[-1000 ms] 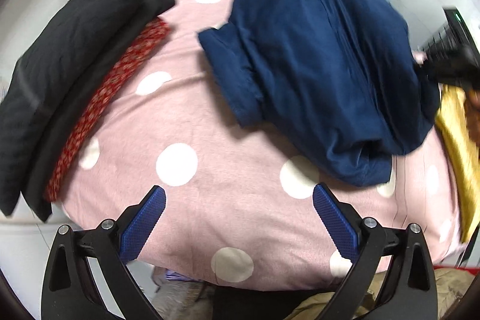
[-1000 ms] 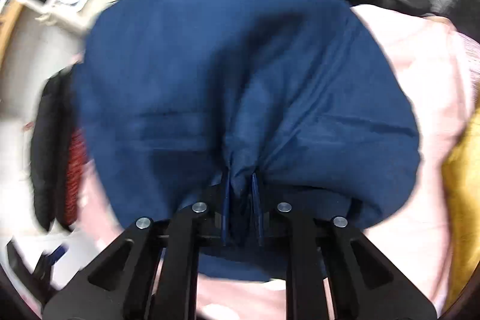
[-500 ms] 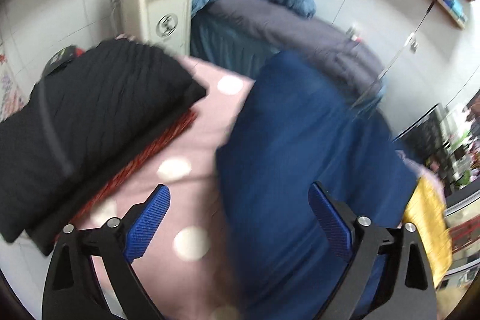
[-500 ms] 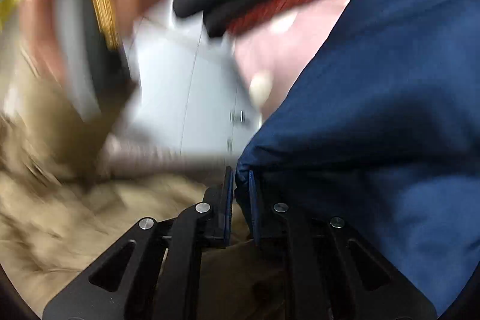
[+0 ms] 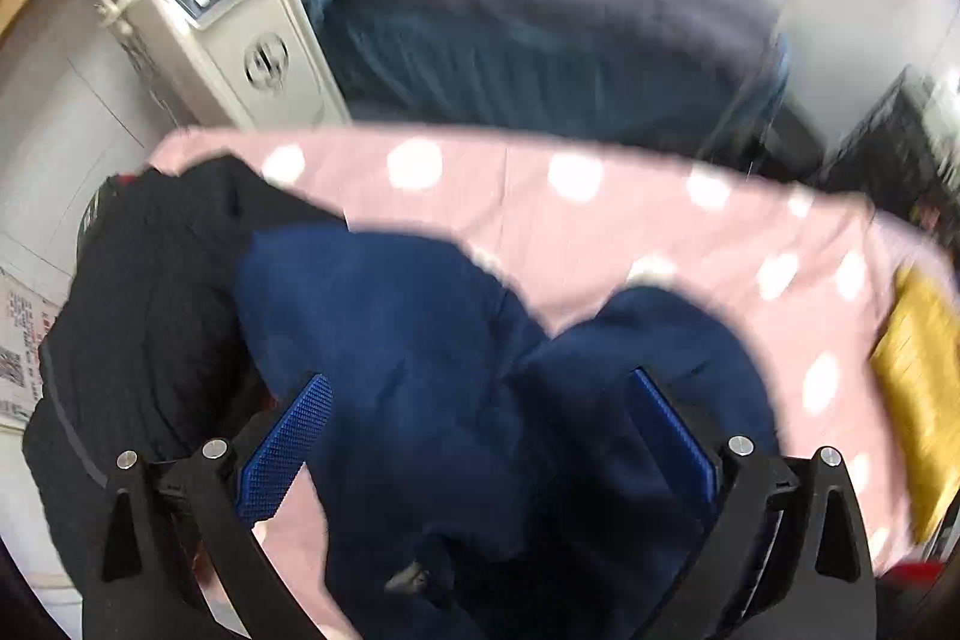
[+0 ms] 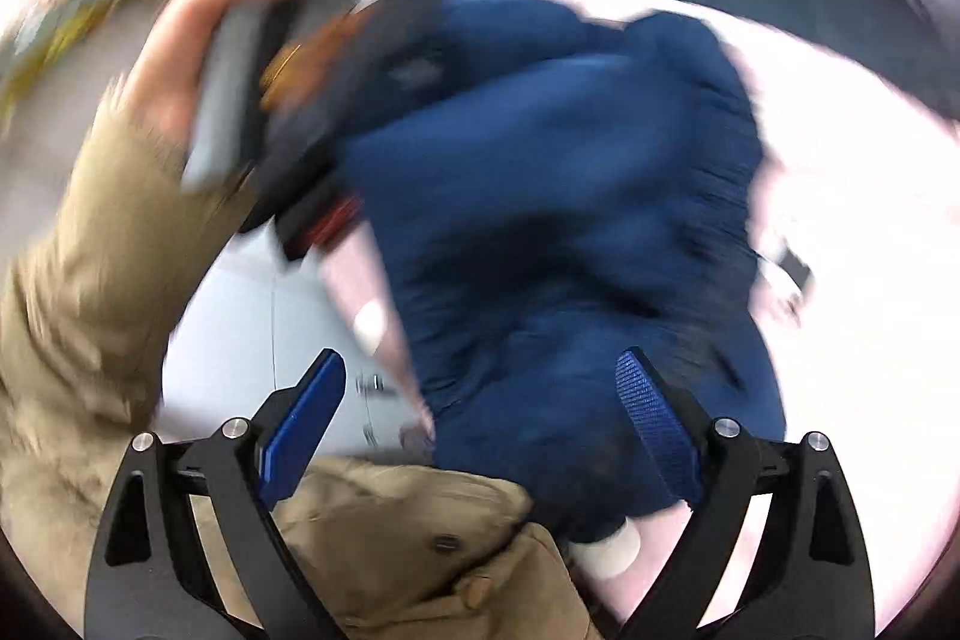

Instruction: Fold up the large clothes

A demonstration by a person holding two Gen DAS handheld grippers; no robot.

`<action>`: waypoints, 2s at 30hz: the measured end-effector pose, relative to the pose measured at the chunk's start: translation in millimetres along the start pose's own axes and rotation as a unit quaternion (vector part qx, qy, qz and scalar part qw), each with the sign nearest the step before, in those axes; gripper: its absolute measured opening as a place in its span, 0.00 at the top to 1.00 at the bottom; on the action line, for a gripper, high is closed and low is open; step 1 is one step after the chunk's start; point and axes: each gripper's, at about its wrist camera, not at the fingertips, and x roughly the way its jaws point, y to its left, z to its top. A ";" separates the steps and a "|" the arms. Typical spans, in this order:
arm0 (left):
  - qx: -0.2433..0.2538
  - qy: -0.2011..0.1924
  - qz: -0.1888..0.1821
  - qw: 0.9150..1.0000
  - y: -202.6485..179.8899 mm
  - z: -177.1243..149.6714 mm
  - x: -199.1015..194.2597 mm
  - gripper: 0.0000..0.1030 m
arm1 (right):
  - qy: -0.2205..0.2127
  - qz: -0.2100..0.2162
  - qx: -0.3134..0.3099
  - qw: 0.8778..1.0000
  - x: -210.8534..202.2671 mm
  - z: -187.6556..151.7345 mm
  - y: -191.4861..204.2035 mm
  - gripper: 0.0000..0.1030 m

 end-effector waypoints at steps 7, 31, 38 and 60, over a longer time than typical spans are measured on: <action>0.050 0.039 0.050 0.997 -5.4 -70.4 54.7 0.55 | -0.058 -0.023 0.121 0.991 -23.2 -14.1 -55.0 0.12; -0.129 0.106 -0.025 0.986 92.9 -282.9 50.8 0.77 | 0.026 -0.006 0.223 0.974 90.9 64.3 -110.2 0.12; -0.151 0.089 -0.039 0.984 107.6 -293.9 45.6 0.77 | 0.016 0.079 0.308 0.948 123.0 76.1 -120.2 0.12; -0.260 -0.073 -0.028 0.962 227.2 -163.0 -33.1 0.06 | 0.272 0.082 -0.265 0.922 131.7 -79.8 146.9 0.65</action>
